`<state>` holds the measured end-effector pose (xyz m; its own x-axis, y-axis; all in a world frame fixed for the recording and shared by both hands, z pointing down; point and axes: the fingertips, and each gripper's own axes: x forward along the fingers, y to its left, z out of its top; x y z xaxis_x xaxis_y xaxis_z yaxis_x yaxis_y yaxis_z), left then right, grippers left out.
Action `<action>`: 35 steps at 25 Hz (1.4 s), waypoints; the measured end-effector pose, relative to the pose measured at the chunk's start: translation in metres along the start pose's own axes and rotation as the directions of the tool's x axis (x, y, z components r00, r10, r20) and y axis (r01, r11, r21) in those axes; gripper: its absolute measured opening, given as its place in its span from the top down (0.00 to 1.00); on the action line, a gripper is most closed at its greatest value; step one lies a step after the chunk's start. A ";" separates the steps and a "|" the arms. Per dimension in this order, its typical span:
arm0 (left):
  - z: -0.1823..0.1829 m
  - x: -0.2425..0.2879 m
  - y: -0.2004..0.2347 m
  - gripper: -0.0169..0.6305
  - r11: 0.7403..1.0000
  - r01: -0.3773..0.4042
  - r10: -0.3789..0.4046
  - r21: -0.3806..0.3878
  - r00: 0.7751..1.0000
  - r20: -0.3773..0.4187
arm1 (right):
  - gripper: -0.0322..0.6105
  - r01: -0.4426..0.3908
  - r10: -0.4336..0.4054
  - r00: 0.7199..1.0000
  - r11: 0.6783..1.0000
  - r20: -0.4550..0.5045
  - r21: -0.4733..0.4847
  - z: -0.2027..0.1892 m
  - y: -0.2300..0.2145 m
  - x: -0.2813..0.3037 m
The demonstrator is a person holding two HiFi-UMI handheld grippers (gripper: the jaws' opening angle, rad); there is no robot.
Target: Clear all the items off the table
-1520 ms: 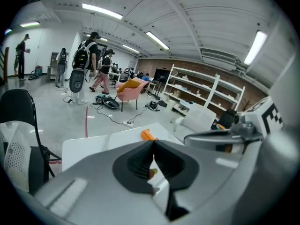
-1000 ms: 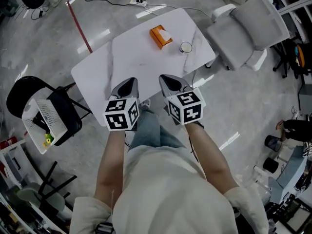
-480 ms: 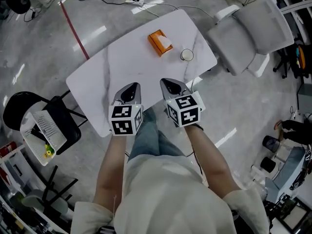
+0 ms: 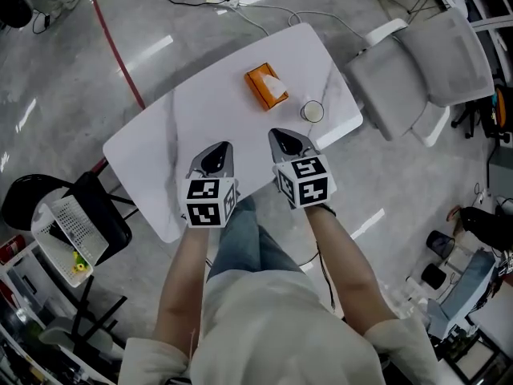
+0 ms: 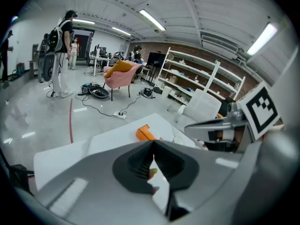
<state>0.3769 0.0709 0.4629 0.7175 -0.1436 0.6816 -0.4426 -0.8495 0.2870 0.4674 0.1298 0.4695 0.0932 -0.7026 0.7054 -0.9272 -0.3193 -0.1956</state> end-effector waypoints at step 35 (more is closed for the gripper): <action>-0.021 0.160 0.051 0.96 0.999 0.054 -0.053 -0.001 0.986 -0.159 | 0.35 0.061 -0.093 0.936 0.993 -0.338 -0.103 -0.042 -0.124 0.225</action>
<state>0.4577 0.0149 0.6005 0.6454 -0.0154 0.7637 -0.4040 -0.8554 0.3241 0.5882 0.0378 0.6815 0.0509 -0.4130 0.9093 -0.9522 -0.2946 -0.0805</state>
